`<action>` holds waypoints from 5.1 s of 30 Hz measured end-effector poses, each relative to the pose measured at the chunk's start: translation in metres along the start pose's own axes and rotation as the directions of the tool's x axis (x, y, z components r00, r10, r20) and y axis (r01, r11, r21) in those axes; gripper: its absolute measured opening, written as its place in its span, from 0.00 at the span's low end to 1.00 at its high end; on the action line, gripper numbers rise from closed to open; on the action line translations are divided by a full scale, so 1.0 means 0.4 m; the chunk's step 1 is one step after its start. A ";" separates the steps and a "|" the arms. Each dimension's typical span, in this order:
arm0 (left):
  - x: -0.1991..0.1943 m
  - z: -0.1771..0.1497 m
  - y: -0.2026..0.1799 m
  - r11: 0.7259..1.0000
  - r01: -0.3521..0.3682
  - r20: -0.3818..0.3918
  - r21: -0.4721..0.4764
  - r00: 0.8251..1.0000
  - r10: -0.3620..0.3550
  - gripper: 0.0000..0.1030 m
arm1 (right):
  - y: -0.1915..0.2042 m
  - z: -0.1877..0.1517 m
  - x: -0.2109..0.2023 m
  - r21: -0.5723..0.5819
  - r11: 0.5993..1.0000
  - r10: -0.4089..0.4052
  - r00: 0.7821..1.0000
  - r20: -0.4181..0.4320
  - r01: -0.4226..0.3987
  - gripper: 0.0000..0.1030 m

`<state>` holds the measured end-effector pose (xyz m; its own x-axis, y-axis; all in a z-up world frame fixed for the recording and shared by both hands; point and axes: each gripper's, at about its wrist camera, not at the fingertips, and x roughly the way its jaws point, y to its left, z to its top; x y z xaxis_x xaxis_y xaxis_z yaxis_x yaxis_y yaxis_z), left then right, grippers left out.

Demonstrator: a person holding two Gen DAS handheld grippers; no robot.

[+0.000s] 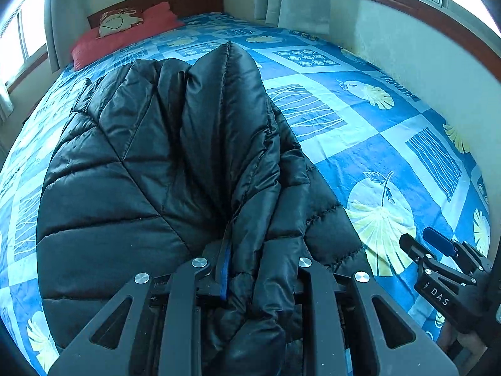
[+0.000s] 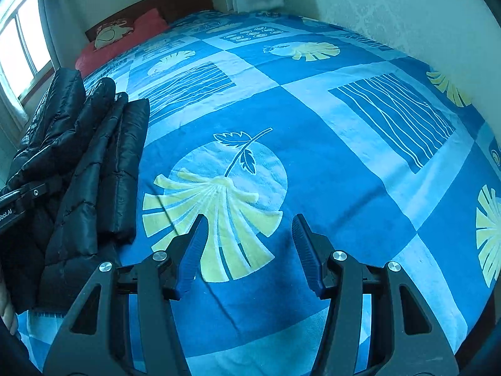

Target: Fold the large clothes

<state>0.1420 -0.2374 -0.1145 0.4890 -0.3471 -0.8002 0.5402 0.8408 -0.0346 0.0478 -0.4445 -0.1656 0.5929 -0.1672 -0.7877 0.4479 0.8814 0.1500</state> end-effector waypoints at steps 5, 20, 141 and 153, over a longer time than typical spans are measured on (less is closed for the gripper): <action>-0.012 -0.003 0.002 1.000 0.014 0.007 -0.011 1.000 -0.014 0.23 | 0.001 -0.004 0.003 -0.009 1.000 -0.011 1.000 -0.005 0.011 0.54; -0.057 -0.022 -0.049 0.999 0.030 0.066 0.015 0.997 -0.031 0.44 | 0.004 -0.011 0.001 -0.023 0.999 -0.032 0.999 -0.008 0.032 0.54; -0.006 0.033 0.336 0.962 0.034 0.141 -0.272 0.990 0.005 0.81 | 0.461 0.241 0.124 -0.287 0.926 0.253 0.967 -0.011 -0.246 0.50; 0.080 0.026 0.340 0.958 -0.012 0.103 -0.288 0.994 0.044 0.86 | 0.459 0.221 0.201 -0.273 0.928 0.262 0.965 0.000 -0.252 0.50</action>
<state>0.2383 -0.1386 -0.1384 0.5803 -0.3511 -0.7348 0.3145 0.9289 -0.1955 0.2369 -0.3350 -0.1486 0.6894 0.0700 -0.7210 0.0837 0.9810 0.1752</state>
